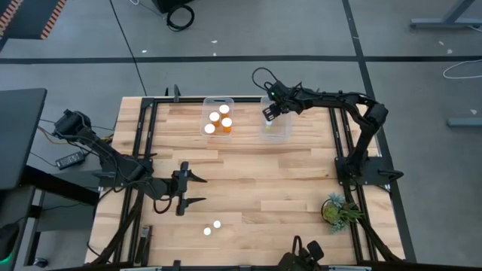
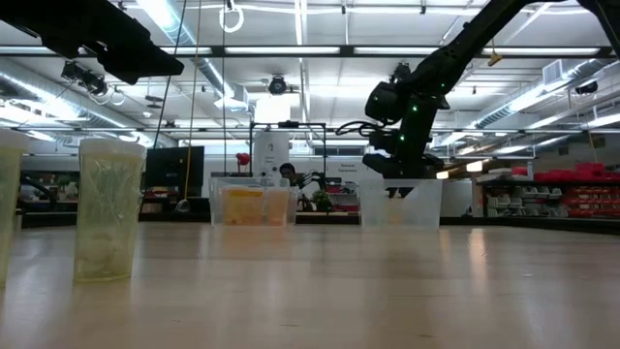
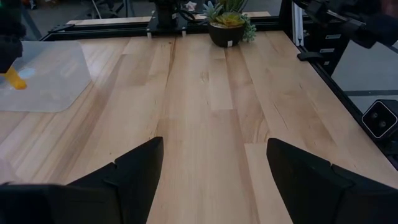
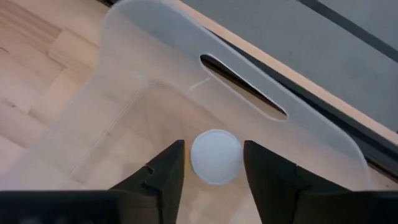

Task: Pick and place medicine bottles into bin by pill shape (circle, oval)
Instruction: Put the small orange pill bottle into the left transparent bin, then put the small yellow pill bottle into the right transparent bin

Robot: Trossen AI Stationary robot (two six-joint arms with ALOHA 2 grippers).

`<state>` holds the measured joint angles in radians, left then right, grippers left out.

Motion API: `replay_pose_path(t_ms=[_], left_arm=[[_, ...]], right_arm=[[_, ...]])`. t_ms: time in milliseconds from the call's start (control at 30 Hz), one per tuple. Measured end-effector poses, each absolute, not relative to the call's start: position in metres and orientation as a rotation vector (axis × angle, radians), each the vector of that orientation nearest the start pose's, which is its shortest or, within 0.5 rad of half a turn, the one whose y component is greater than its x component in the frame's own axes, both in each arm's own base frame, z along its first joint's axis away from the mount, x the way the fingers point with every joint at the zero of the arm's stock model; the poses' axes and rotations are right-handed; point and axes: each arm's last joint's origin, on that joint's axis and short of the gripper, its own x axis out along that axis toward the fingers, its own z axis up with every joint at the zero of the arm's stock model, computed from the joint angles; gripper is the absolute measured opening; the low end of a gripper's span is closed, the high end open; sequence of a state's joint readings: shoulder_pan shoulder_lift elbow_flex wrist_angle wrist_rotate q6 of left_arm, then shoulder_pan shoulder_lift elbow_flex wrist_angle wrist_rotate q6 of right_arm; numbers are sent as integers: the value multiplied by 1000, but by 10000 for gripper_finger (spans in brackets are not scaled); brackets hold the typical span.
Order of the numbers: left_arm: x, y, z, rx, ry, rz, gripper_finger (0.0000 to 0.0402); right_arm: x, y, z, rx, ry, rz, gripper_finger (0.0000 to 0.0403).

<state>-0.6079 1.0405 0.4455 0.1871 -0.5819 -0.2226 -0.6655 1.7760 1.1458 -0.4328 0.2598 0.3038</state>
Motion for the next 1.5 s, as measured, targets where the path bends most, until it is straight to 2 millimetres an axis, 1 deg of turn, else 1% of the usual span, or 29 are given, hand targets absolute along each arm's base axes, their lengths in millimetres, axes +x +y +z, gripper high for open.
replay_pose_path(t_ms=[167,333,500,667,733,900,1167,1333,1500], left_arm=[[179,-105,207,8,338,12,293],[179,-105,207,8,338,12,293],[179,-105,207,8,338,12,293],[179,-105,207,8,338,12,293],[179,-105,207,8,338,12,293],[179,-105,207,8,338,12,293],[179,-105,207,8,338,12,293],[179,-105,207,8,338,12,293],[179,-105,207,8,338,12,293]], right_arm=[[274,-224,184,461,955,-971,202],[278,-225,195,460,975,-940,218],[287,-220,212,431,1006,-905,223],[303,-208,234,376,1005,-843,223],[312,-201,244,351,979,-815,223],[335,-176,263,251,938,-710,221],[358,-129,267,138,932,-535,210],[376,-89,271,65,875,-392,209],[390,-35,276,-6,805,-231,209]])
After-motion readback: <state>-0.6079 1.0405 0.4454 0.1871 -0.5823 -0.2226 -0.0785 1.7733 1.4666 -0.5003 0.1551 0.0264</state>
